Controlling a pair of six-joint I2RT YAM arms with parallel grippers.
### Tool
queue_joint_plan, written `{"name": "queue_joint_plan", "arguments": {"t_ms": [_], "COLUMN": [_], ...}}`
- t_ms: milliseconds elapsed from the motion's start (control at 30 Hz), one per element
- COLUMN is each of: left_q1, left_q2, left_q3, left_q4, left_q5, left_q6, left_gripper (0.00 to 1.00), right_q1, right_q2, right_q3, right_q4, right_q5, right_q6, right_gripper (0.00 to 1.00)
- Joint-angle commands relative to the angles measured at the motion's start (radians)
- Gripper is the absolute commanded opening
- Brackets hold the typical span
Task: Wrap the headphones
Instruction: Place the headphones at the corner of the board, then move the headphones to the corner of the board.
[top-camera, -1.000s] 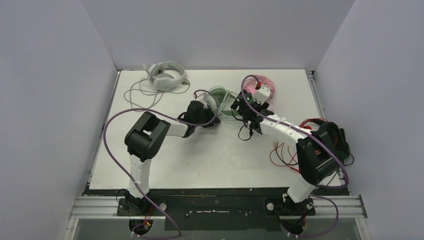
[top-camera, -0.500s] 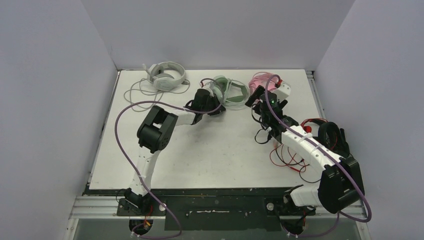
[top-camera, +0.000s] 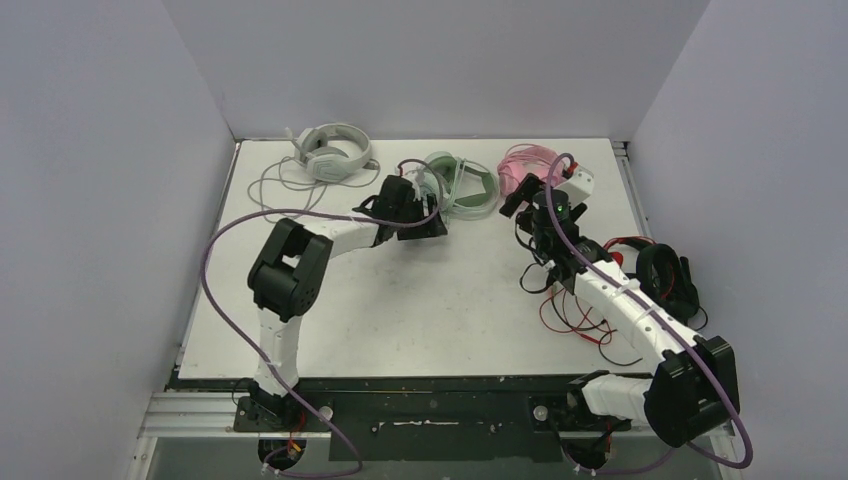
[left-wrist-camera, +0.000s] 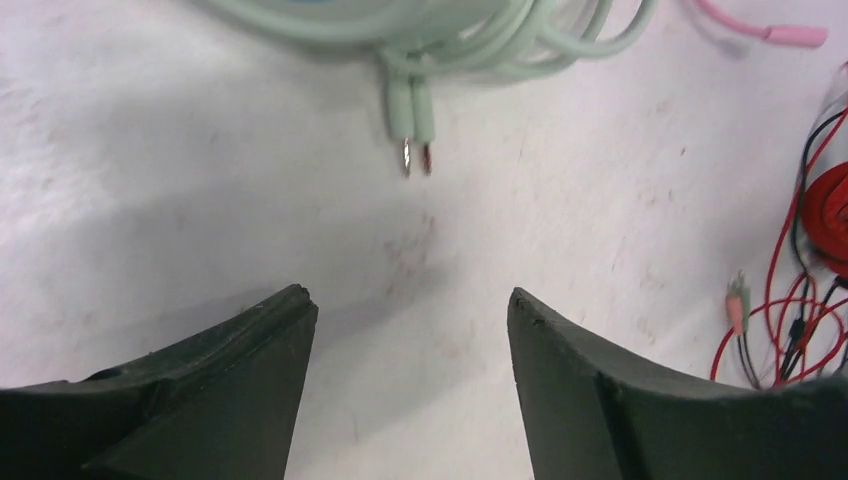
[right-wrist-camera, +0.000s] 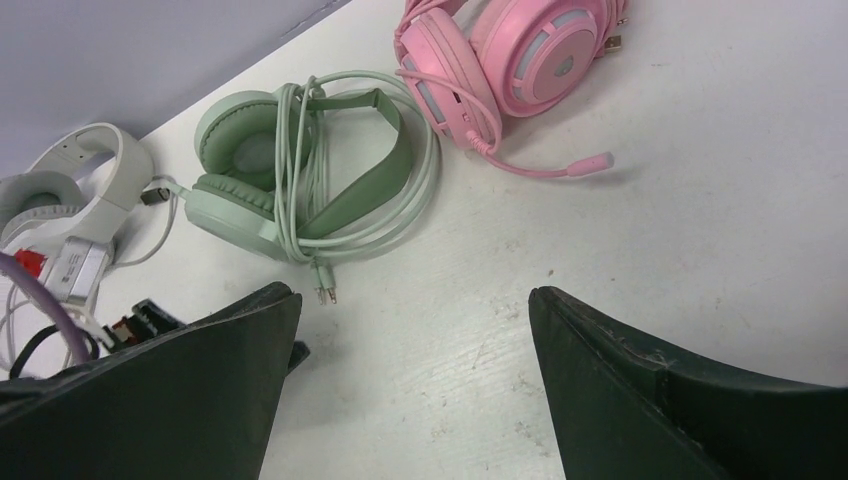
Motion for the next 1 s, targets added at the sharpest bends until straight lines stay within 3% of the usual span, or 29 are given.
{"name": "queue_joint_plan", "arguments": {"t_ms": [0, 133, 167, 233, 500, 667, 700, 867, 967], "left_q1": [0.023, 0.083, 0.102, 0.151, 0.317, 0.33, 0.331, 0.338, 0.348], "left_q2": [-0.195, -0.307, -0.326, -0.339, -0.197, 0.021, 0.067, 0.317, 0.413], "left_q3": [-0.05, -0.059, -0.051, -0.018, 0.278, 0.658, 0.736, 1.111, 1.185], "left_q4": [-0.239, -0.339, -0.369, -0.44, -0.543, -0.603, -0.609, -0.654, -0.624], "left_q5": [-0.073, -0.18, -0.264, -0.38, -0.392, -0.396, -0.402, -0.442, -0.373], "left_q6": [0.097, 0.157, 0.148, 0.091, 0.134, 0.224, 0.241, 0.289, 0.333], "left_gripper": [0.69, 0.76, 0.91, 0.97, 0.95, 0.66, 0.64, 0.7, 0.77], "right_q1": [-0.011, -0.014, -0.013, -0.015, -0.017, -0.022, -0.025, -0.037, -0.043], "right_q2": [-0.053, -0.087, -0.095, -0.11, -0.136, -0.132, -0.126, -0.096, -0.095], "right_q3": [0.005, -0.007, -0.009, -0.009, 0.023, 0.032, 0.037, 0.08, 0.104], "right_q4": [0.004, 0.009, 0.01, 0.007, -0.032, -0.028, -0.026, -0.031, -0.052], "right_q5": [-0.016, -0.027, -0.027, -0.03, -0.025, -0.03, -0.037, -0.058, -0.046], "right_q6": [-0.021, -0.037, -0.043, -0.055, -0.115, -0.133, -0.134, -0.139, -0.152], "right_gripper": [0.87, 0.87, 0.87, 0.87, 0.86, 0.86, 0.86, 0.86, 0.86]}}
